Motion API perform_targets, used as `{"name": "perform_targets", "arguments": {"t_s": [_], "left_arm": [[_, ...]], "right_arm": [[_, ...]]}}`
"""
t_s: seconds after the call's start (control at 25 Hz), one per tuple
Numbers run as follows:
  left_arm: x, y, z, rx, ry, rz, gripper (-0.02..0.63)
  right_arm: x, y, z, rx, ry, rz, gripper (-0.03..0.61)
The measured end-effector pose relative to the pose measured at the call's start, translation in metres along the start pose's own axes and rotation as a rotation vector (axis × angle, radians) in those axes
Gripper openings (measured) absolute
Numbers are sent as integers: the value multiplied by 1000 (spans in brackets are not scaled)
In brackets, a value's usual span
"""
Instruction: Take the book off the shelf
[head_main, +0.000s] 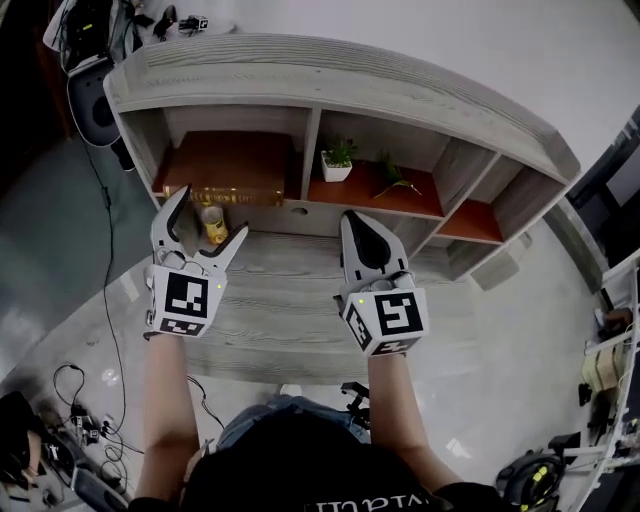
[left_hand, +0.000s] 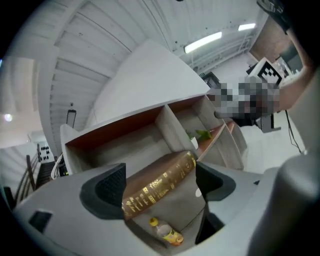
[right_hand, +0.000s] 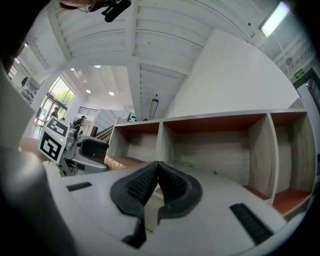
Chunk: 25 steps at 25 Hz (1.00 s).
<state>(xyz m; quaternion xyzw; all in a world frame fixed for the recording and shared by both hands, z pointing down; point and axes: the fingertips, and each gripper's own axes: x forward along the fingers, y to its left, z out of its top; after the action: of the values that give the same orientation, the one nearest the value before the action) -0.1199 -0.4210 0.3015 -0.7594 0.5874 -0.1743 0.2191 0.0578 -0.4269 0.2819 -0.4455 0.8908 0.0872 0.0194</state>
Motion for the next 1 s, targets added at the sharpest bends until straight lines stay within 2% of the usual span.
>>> {"name": "perform_targets", "arguments": {"t_s": [0.2, 0.32, 0.68, 1.0], "left_arm": [[23, -10, -16, 250, 133, -77, 425], [35, -12, -22, 359, 185, -133, 425], [73, -11, -47, 516, 293, -273, 425], [96, -17, -63, 677, 325, -314, 425]], "right_arm": [[14, -5, -8, 27, 3, 30, 15], [18, -6, -10, 32, 0, 39, 14], [14, -25, -24, 33, 12, -4, 15], [17, -36, -25, 36, 20, -47, 14]]}}
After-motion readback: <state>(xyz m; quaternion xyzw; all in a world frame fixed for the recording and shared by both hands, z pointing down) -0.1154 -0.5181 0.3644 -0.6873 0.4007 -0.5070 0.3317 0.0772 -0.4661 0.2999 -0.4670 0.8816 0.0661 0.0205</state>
